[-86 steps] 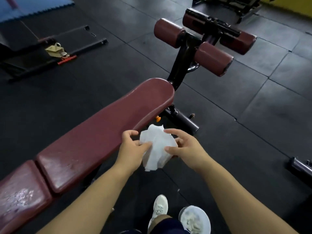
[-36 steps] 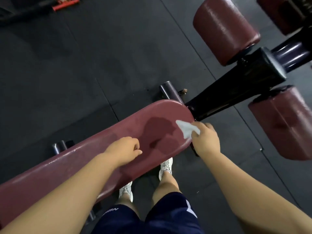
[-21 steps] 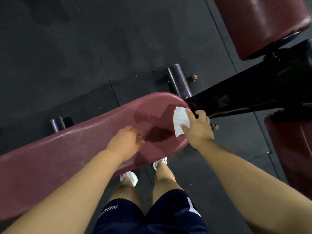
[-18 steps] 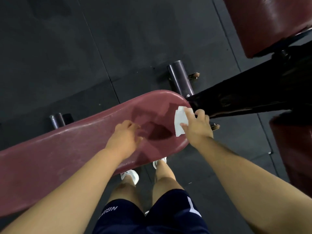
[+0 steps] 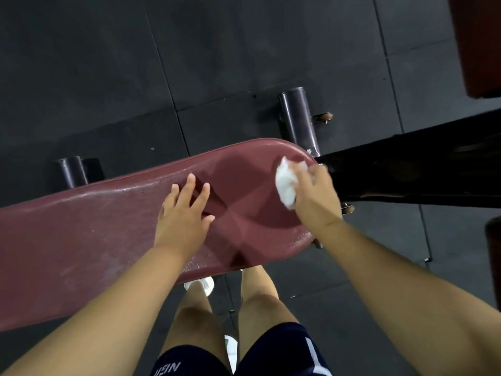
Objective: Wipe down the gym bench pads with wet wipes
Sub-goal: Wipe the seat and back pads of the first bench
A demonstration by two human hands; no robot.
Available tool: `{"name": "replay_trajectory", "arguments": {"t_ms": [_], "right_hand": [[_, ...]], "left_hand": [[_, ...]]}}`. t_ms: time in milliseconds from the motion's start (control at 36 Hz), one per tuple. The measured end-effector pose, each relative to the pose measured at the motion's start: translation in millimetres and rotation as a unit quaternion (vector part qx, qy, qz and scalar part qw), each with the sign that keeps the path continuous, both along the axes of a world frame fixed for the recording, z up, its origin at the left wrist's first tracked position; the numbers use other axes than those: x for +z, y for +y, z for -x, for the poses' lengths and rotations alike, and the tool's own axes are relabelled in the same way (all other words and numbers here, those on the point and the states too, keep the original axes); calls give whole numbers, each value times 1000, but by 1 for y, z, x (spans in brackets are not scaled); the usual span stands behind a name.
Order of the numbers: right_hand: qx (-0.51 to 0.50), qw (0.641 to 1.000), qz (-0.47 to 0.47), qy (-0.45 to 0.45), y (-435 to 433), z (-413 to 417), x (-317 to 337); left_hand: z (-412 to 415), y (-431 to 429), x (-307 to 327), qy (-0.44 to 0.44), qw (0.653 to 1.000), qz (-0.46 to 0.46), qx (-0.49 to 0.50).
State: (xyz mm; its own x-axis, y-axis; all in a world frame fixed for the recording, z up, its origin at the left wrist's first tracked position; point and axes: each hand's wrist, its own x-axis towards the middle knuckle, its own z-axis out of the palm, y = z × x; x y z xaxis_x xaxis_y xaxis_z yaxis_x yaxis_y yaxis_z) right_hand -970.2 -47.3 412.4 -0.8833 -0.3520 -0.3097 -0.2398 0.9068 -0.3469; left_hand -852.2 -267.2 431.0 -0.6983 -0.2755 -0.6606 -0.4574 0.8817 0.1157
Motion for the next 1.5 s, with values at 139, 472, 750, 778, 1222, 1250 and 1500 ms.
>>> {"name": "replay_trajectory", "arguments": {"t_ms": [139,472,750,778,1222,1250,1500], "right_hand": [[-201,974,101,9,-35,32,-10],[245,957,123,90,-53,19,-29],[40,991,120,40,-93,-1,-28],[100,986,133,33,-90,-10,-28],[134,989,60,6,-26,-84,-40],[192,979,74,6,-20,-84,-39],[-269,963,21,27,28,-31,-19]], "left_hand": [[-4,-1,-9,15,1000,-10,10],[-8,-6,-9,62,997,-46,31],[-9,-5,-12,81,995,-46,44],[-9,-5,-13,81,995,-46,44],[-15,3,-24,95,994,-46,41],[-15,2,-24,97,993,-49,40],[-15,3,-23,92,994,-49,29]]}}
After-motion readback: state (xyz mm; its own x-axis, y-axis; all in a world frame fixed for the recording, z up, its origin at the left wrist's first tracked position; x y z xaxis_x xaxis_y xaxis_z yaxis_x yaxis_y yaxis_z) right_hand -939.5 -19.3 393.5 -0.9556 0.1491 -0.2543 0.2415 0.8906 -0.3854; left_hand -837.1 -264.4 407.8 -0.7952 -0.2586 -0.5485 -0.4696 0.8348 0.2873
